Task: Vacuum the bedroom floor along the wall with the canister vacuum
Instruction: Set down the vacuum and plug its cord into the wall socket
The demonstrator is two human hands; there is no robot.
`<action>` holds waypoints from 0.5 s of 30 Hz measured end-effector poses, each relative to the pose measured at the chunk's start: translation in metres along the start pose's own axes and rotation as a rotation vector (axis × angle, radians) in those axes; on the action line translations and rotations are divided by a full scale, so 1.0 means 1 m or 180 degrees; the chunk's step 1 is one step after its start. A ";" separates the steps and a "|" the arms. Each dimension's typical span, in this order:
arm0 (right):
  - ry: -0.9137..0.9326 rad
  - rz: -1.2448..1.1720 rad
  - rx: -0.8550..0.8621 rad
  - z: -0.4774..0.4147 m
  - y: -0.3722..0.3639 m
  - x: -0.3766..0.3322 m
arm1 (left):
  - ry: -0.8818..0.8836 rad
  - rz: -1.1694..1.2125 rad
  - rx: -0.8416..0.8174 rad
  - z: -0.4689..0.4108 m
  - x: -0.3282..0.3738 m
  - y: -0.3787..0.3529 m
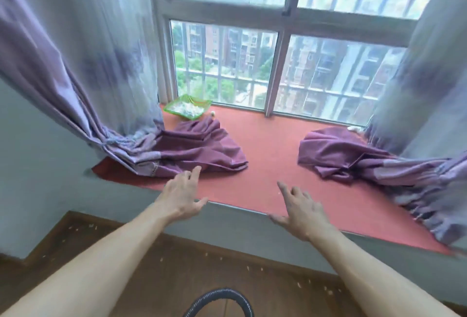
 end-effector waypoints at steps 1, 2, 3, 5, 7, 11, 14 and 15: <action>0.0025 0.0043 0.0093 0.001 0.026 -0.001 | -0.0013 -0.0032 0.0063 -0.001 0.003 0.027; 0.0050 0.0072 0.0188 0.003 0.051 -0.003 | -0.0016 -0.0071 0.0100 0.000 0.007 0.054; 0.0076 0.0087 0.0285 0.005 0.074 -0.006 | -0.0018 -0.0118 0.0151 0.002 0.009 0.079; 0.0163 0.0111 0.0472 0.012 0.121 -0.016 | -0.0053 -0.0202 0.0285 0.011 0.013 0.129; 0.0280 0.0096 0.0599 0.018 0.161 -0.030 | -0.0093 -0.0270 0.0405 0.025 0.015 0.174; 0.0536 0.0013 0.0774 0.033 0.225 -0.072 | 0.0020 -0.0454 0.0455 0.058 0.000 0.244; 0.0805 0.0037 0.0901 0.047 0.261 -0.113 | 0.0104 -0.0535 0.0503 0.087 -0.017 0.285; 0.0887 0.0073 0.0939 0.051 0.272 -0.128 | 0.0141 -0.0585 0.0515 0.096 -0.023 0.297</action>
Point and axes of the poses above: each hand's wrist, its own z-axis away from the middle knuckle, its own y-axis out of the back of the hand, x = y × z, the point moved 7 cm from there along -z, towards the middle knuckle, and after that the axes turned 9 degrees about -y, right-handed, at the moved point
